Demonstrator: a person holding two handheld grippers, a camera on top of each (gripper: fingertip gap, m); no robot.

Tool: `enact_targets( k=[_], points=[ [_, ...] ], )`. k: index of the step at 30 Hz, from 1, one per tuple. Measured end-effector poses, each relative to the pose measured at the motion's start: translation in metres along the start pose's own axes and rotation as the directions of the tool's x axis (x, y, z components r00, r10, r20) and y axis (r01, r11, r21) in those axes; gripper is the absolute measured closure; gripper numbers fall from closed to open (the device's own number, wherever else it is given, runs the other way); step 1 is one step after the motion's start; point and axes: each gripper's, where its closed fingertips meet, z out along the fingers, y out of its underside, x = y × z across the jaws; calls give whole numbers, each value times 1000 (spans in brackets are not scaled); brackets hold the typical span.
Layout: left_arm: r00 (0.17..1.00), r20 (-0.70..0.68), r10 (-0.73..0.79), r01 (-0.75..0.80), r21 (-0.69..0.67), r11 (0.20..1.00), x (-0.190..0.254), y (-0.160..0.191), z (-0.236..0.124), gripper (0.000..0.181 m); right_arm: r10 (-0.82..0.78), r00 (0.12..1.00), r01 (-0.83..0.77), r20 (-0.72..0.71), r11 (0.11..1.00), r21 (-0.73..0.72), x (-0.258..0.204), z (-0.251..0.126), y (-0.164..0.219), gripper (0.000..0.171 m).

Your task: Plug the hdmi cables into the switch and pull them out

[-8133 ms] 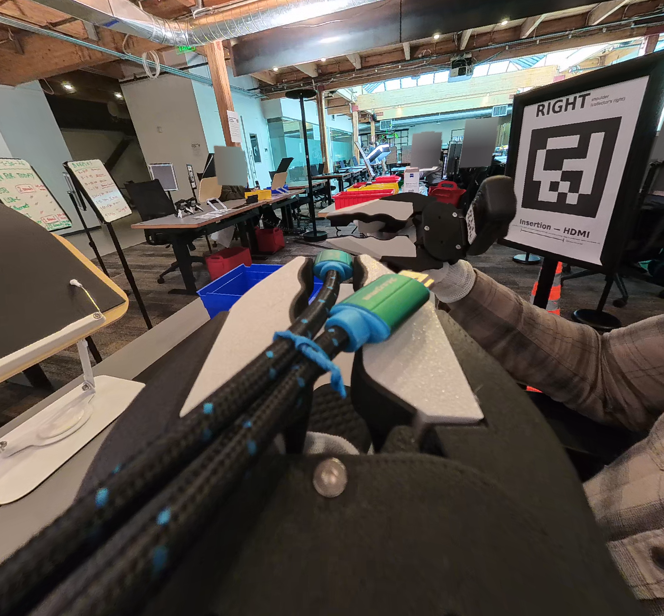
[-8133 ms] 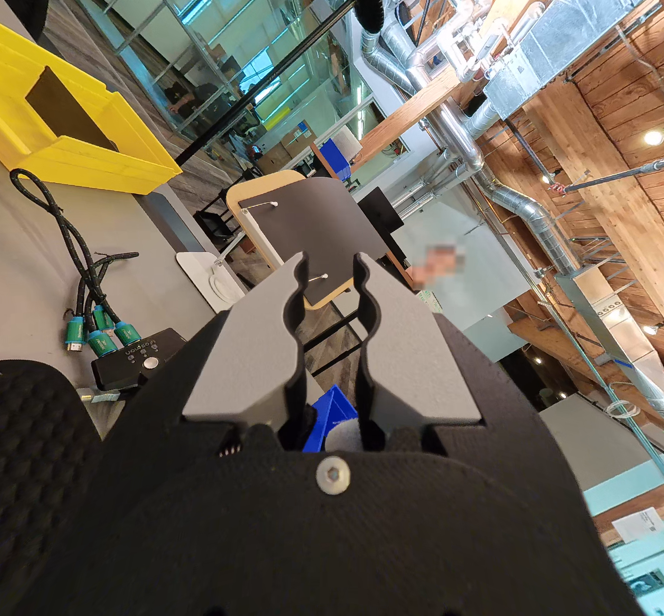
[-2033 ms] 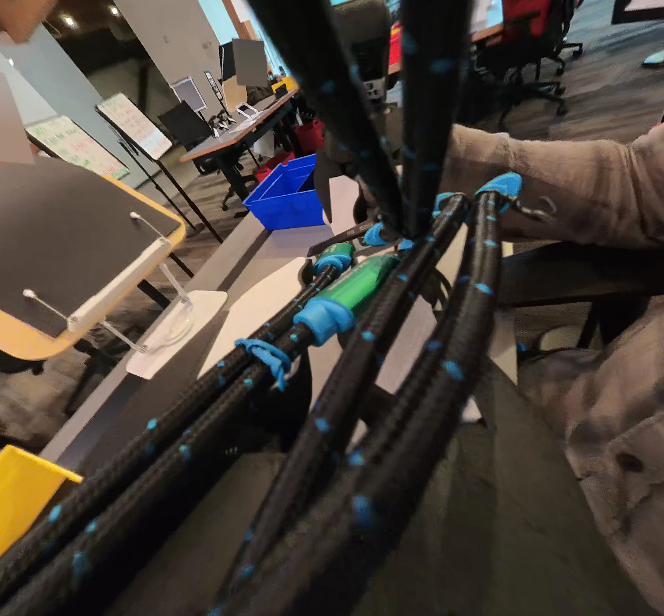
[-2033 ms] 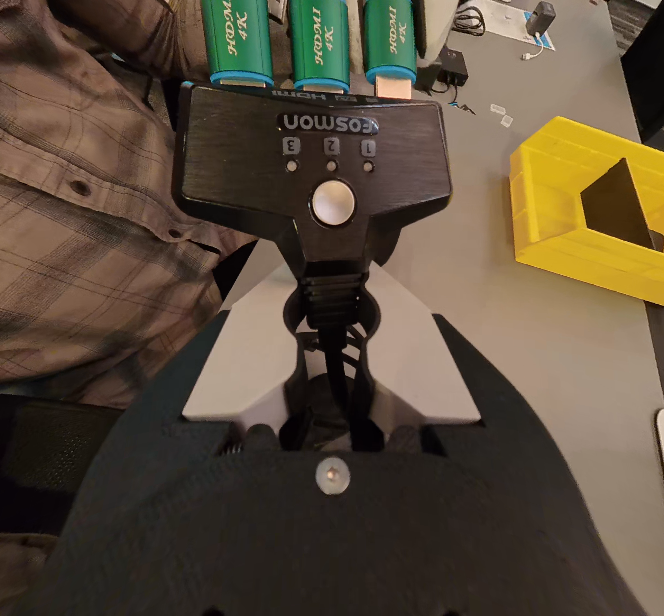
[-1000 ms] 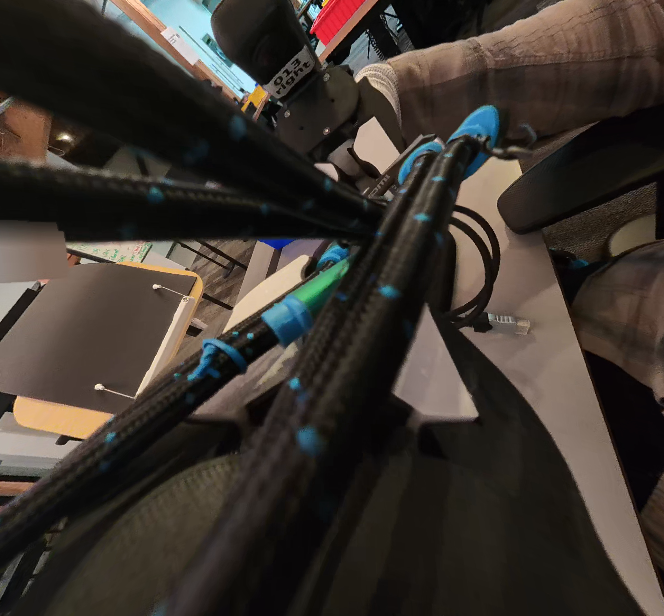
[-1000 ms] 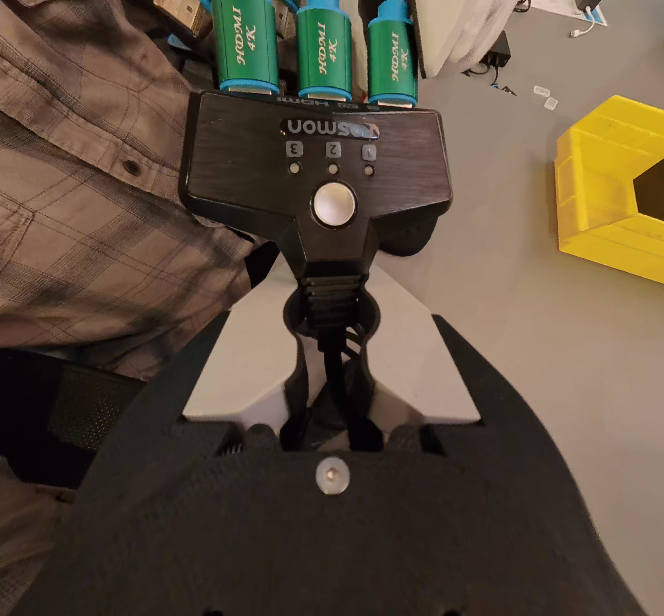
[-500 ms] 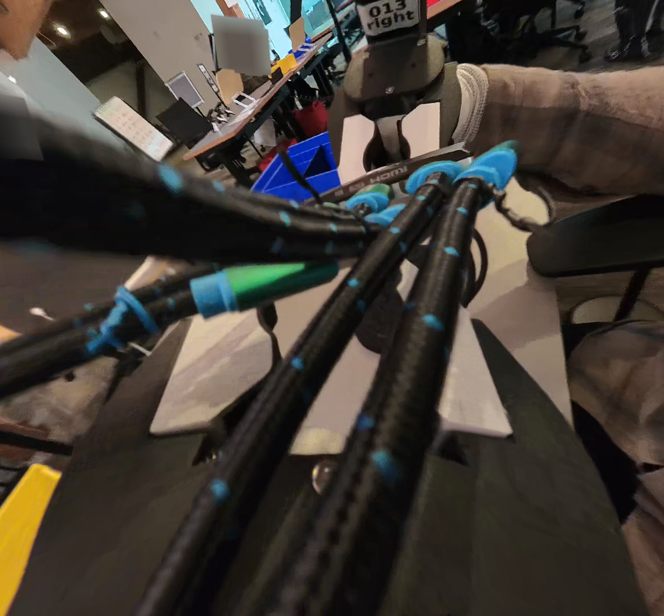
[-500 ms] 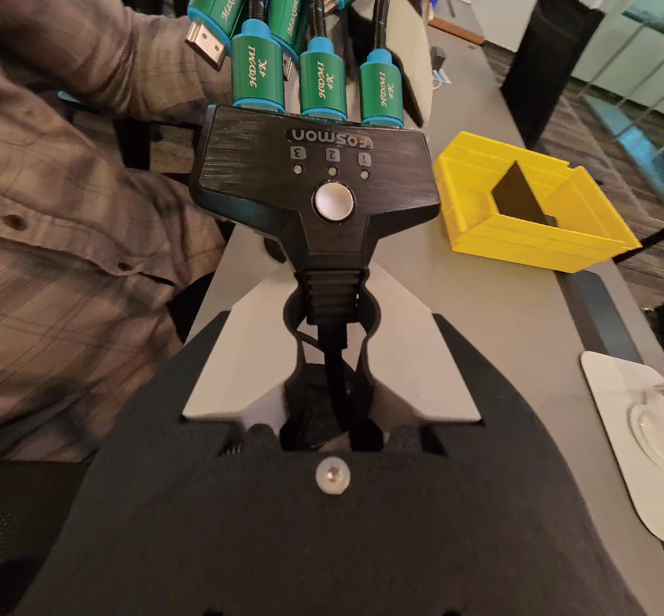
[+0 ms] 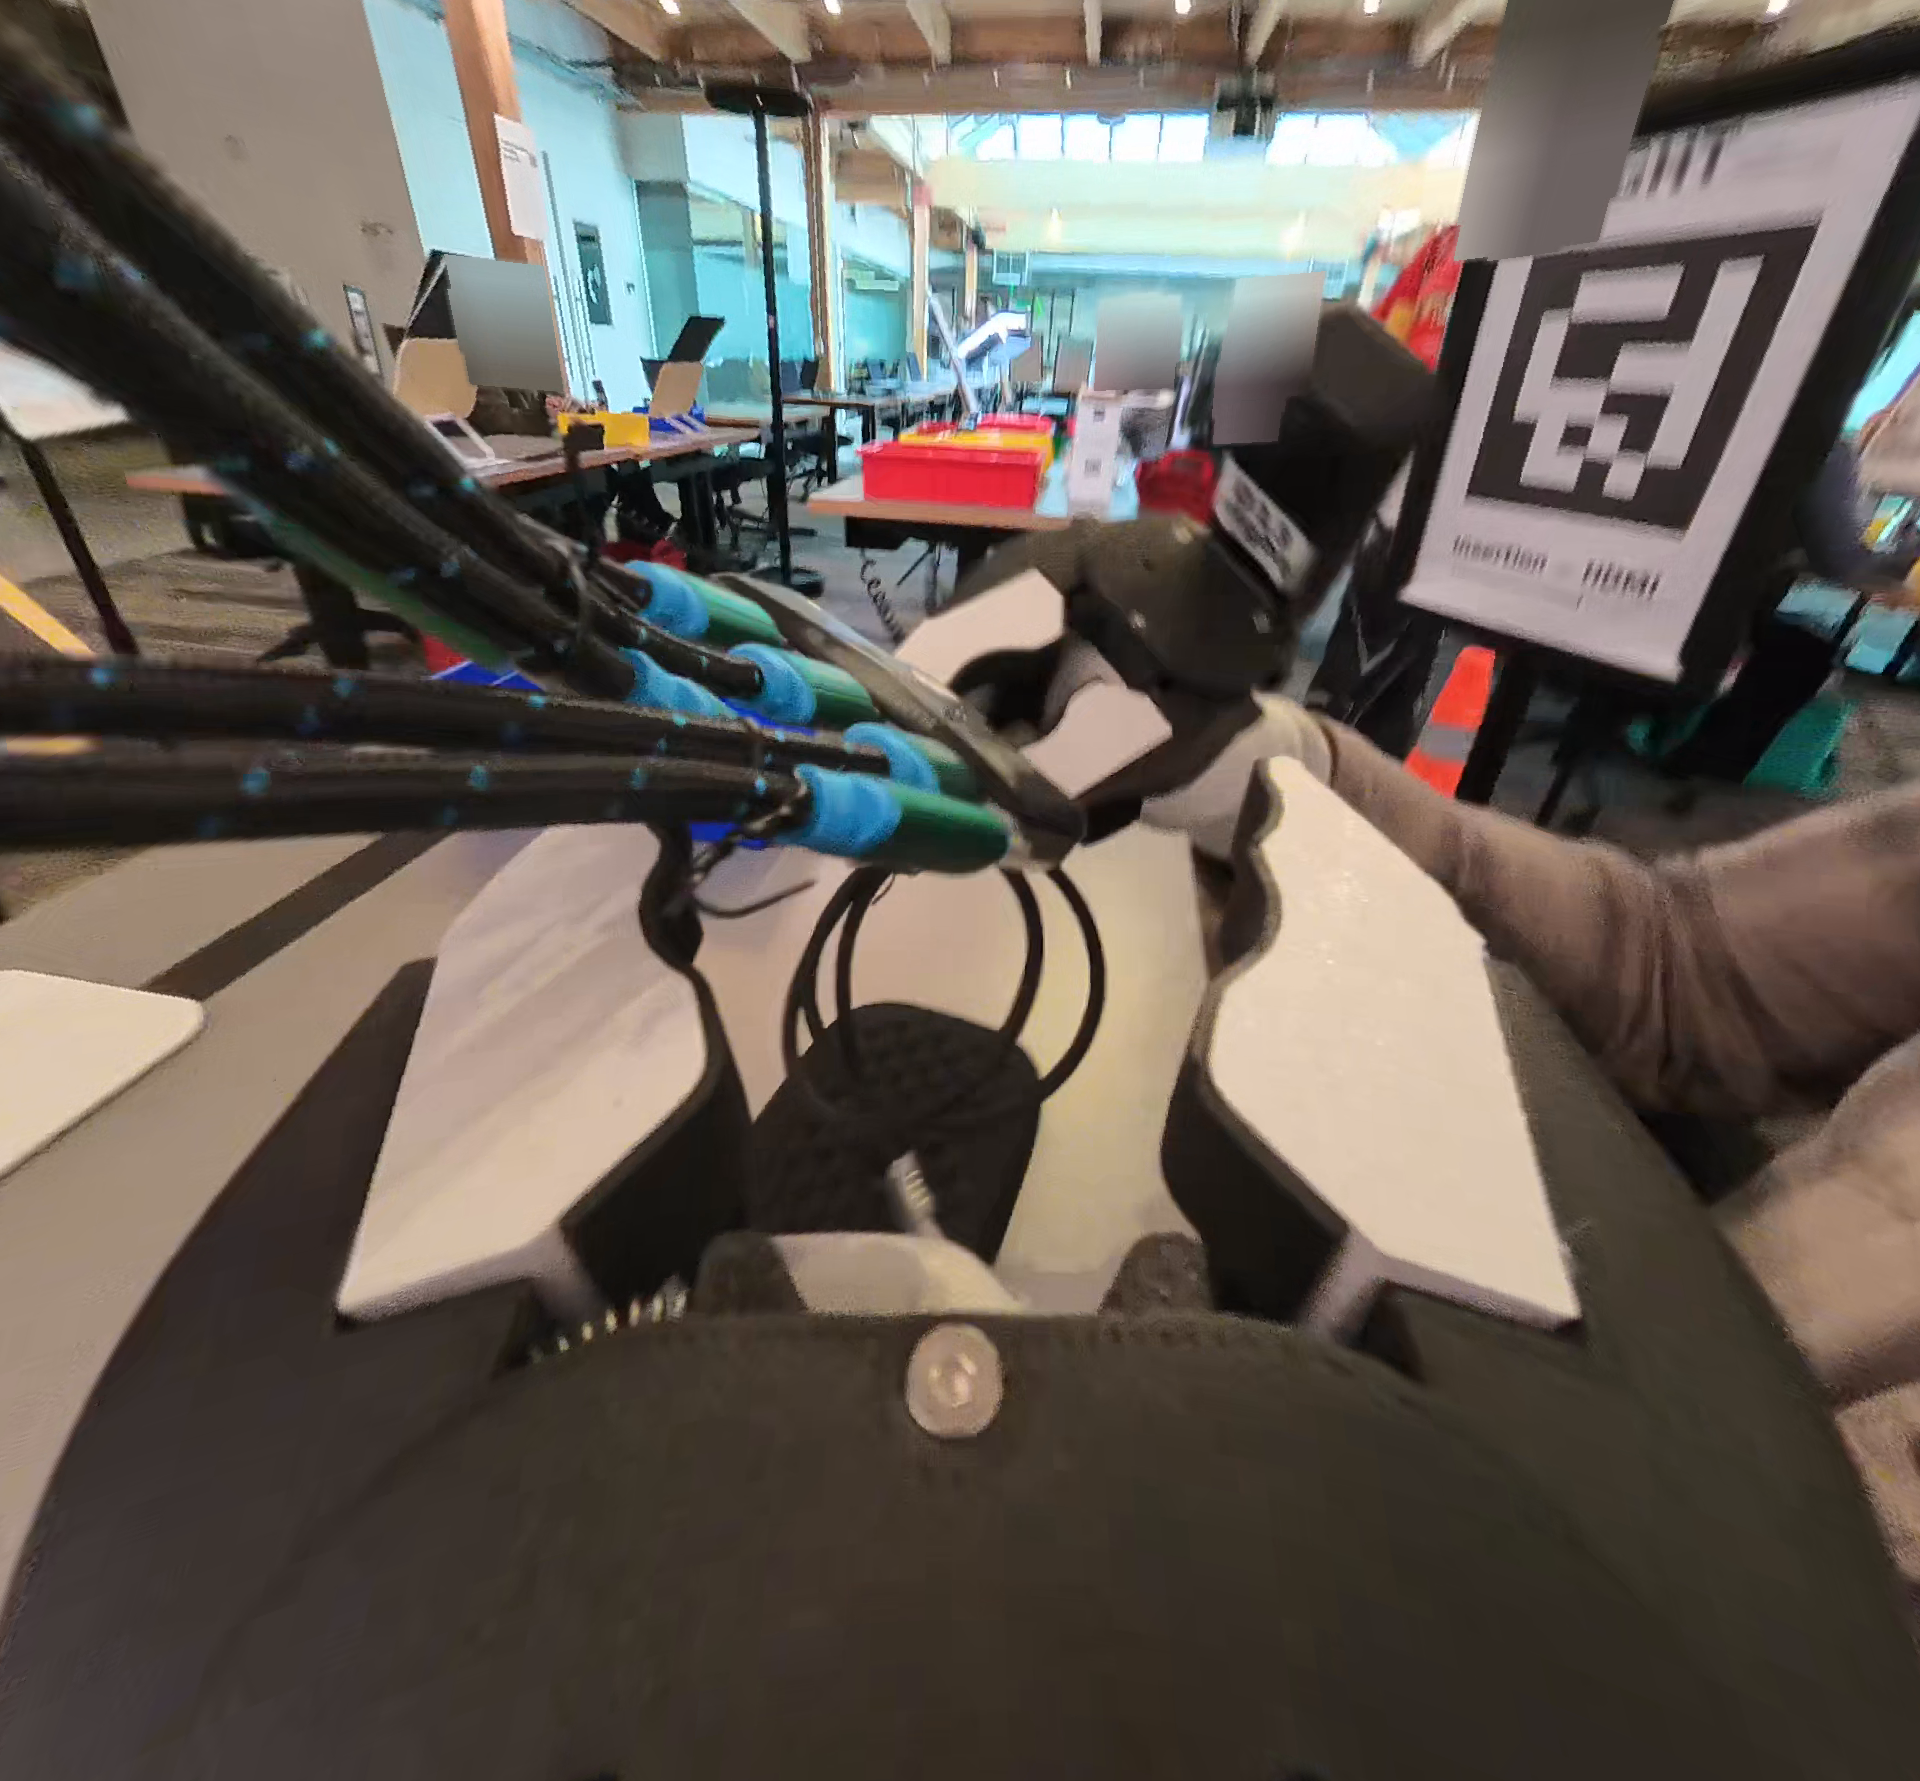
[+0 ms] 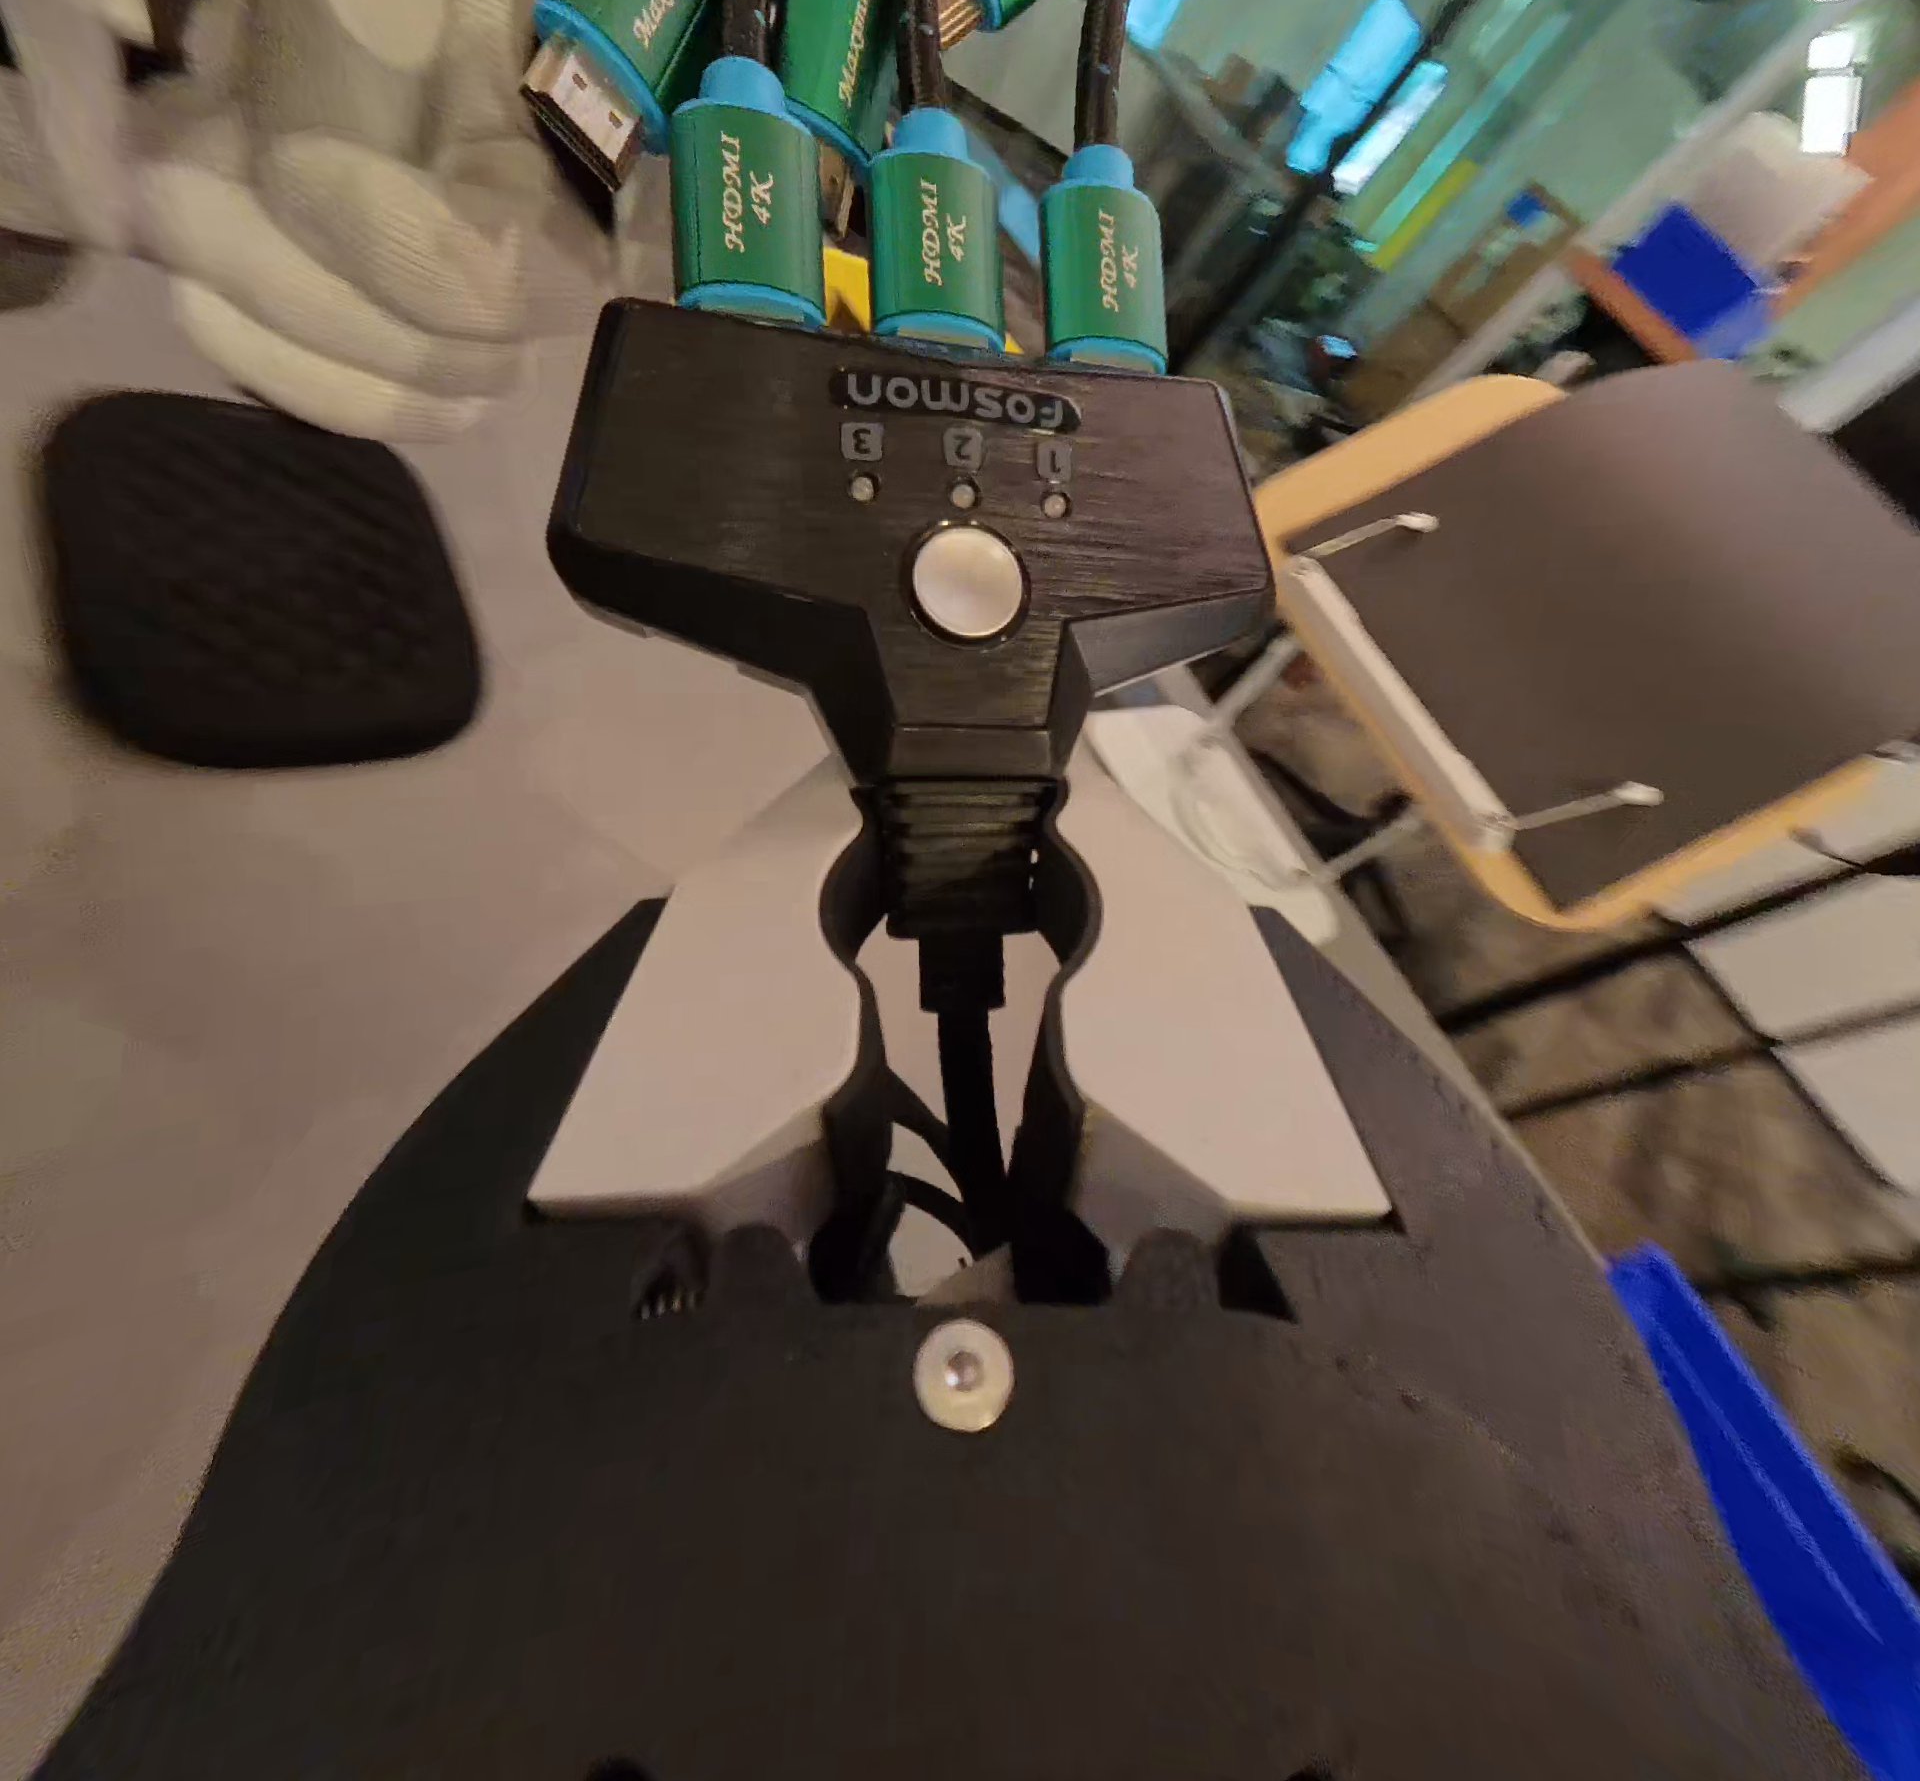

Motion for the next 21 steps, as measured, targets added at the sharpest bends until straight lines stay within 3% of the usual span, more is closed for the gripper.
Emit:
enact_targets(
  k=[2, 4, 10, 13, 21],
  points=[
    [995, -15, -103, 103, 45, 994, -7, -2, 6, 76, -75, 987, 67, -142, 996, -62, 10, -2, 4, 150],
    [984, 7, -178, 176, 90, 980, -18, -2, 12, 83, -160, 954, 132, -253, 983, -124, 13, -4, 9, 150],
    [954, 14, -298, 290, 196, 937, -41, 1, 20, 153, -284, 865, 212, -413, 954, -212, 6, -15, 12, 150],
    [937, -89, -337, 348, 212, 913, -33, -1, 25, 163, -294, 830, 210, -474, 952, -224, 3, -21, 15, 150],
    [981, -73, -179, 189, 158, 969, -13, -4, 33, 167, -200, 794, 142, -574, 979, -144, -3, -29, 24, 148]
  ],
)
